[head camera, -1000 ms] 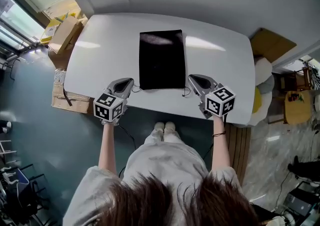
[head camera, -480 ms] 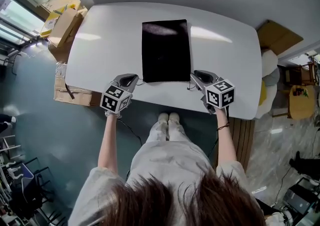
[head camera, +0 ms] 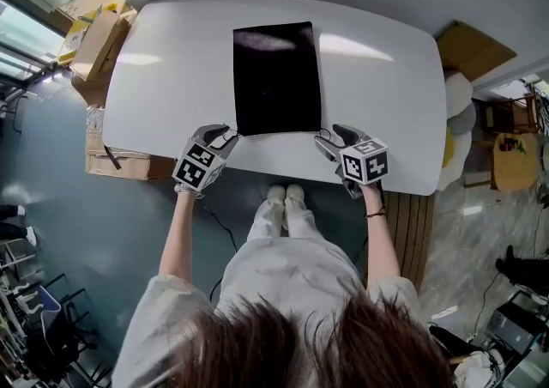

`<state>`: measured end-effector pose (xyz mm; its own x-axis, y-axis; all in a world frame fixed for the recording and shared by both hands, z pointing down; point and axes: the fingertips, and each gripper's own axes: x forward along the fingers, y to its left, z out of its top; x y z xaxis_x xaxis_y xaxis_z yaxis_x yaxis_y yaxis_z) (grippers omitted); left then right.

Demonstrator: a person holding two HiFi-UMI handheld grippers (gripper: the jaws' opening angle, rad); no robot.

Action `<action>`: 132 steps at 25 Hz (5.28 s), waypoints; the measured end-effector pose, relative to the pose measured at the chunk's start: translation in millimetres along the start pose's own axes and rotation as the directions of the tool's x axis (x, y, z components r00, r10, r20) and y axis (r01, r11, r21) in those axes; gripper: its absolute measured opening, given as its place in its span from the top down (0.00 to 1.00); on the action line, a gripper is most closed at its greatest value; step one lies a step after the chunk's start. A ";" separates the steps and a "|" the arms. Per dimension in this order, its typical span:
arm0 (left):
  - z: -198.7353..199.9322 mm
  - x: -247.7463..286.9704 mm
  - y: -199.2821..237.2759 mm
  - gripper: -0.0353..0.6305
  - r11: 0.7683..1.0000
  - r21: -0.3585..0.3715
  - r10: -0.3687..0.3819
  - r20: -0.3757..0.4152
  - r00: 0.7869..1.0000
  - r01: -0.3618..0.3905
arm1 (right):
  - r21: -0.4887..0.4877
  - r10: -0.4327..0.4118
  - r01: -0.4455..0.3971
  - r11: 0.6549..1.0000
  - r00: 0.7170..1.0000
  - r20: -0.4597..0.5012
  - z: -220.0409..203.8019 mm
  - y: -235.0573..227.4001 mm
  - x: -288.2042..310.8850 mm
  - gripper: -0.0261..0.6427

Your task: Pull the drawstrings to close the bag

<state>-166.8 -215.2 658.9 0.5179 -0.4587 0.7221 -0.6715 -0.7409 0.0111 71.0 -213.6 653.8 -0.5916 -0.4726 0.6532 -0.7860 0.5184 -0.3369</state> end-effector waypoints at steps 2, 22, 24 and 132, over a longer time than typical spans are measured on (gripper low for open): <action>-6.7 5.7 0.2 0.75 0.999 0.038 -0.006 -0.033 0.999 0.008 | 0.002 -0.008 0.008 1.000 1.000 -0.015 -4.4 -2.0 2.1 0.53; -20.8 29.3 -17.9 0.80 0.980 0.116 -0.138 -0.192 0.972 0.162 | -0.185 -0.155 0.110 0.977 0.955 -0.251 -21.1 -14.2 15.9 0.79; -23.6 28.5 -17.6 0.83 0.981 0.101 -0.144 -0.207 0.968 0.168 | -0.200 -0.167 0.115 0.973 0.949 -0.267 -21.0 -14.4 16.7 0.82; 154.6 -96.6 74.0 0.94 0.965 0.145 0.216 0.042 0.975 -0.220 | -0.671 -0.253 0.245 0.699 0.963 0.089 208.9 3.2 -70.7 0.94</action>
<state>-184.6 -301.5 483.0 0.3822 -0.6285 0.6774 -0.6849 -0.6848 -0.2489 72.8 -327.3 464.9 -0.3872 -0.6495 0.6544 -0.5743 0.7252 0.3799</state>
